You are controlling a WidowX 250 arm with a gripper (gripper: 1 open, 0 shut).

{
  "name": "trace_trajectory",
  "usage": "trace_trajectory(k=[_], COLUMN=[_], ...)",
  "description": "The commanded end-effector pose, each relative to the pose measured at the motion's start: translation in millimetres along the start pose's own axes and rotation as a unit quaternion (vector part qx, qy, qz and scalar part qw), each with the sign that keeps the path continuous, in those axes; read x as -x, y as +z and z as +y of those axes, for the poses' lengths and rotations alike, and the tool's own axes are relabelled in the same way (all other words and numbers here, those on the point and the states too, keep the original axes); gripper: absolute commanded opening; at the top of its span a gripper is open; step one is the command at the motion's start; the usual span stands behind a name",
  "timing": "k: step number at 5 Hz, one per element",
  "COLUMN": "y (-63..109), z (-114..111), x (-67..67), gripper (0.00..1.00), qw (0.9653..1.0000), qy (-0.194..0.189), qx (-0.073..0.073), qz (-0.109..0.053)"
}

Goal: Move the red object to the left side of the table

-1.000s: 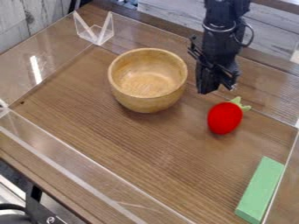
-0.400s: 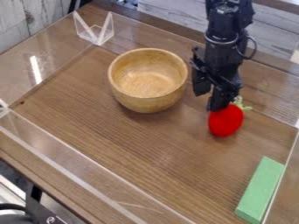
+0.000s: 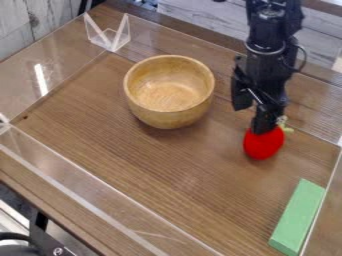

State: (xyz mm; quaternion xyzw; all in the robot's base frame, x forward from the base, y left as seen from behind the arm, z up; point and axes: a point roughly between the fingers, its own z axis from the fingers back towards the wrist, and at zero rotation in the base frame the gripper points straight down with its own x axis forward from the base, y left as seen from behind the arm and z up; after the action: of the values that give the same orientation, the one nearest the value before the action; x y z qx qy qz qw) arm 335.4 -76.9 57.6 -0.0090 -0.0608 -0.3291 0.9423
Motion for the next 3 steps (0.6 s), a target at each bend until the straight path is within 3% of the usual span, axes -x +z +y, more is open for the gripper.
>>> trace_trajectory(k=[1,3], y=[8.7,9.9], z=[-3,27], x=[-7.1,-5.0], gripper=[1.0,1.0], qw=[0.9991,0.9998], qy=[-0.036,0.0], qx=[-0.006,-0.015], qz=[-0.02,-0.013])
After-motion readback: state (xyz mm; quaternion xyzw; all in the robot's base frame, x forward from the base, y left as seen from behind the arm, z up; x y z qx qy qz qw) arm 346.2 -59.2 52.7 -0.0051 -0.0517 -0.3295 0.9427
